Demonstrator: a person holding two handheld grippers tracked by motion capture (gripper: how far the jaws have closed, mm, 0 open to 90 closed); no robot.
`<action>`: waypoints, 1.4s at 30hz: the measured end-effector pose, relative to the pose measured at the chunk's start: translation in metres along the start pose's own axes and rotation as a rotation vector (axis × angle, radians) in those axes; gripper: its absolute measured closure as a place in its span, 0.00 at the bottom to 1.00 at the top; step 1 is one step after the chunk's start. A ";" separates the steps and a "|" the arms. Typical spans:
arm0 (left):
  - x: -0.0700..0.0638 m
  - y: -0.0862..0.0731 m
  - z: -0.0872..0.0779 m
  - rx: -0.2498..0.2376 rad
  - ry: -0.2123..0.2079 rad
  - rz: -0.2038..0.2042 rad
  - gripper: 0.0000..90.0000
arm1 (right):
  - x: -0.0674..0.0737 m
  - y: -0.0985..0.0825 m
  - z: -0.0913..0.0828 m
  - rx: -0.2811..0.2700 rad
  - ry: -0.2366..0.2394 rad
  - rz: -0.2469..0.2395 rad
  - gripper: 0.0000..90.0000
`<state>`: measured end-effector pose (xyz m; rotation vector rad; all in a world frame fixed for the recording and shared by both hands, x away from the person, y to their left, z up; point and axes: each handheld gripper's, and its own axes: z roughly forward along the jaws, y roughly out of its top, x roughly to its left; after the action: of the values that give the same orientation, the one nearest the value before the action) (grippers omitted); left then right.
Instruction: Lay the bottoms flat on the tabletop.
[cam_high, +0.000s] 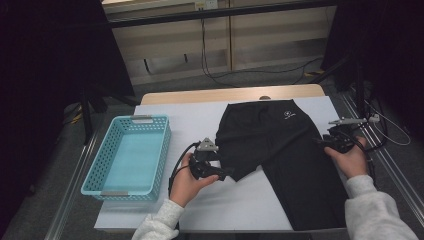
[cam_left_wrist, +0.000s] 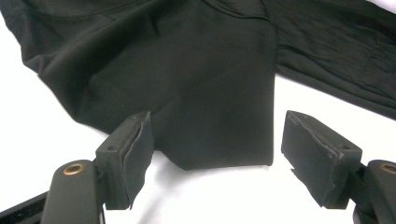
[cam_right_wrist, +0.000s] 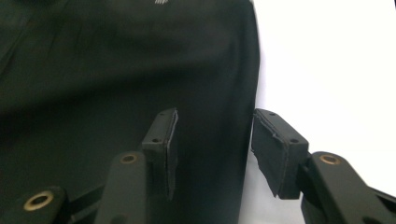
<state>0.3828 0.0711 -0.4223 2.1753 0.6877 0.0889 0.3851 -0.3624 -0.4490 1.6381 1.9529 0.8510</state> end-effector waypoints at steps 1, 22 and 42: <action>-0.001 0.000 0.000 0.001 0.000 0.006 0.28 | 0.002 -0.006 -0.005 0.005 -0.001 0.007 0.57; -0.003 0.005 -0.005 -0.001 0.006 0.019 0.27 | 0.023 -0.071 -0.065 0.021 0.020 -0.002 0.67; -0.003 0.002 -0.001 0.018 0.014 0.017 0.26 | -0.004 -0.081 -0.077 0.007 0.007 0.039 0.99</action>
<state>0.3811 0.0687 -0.4195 2.2000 0.6801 0.1071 0.2763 -0.3878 -0.4514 1.6847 1.9372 0.8668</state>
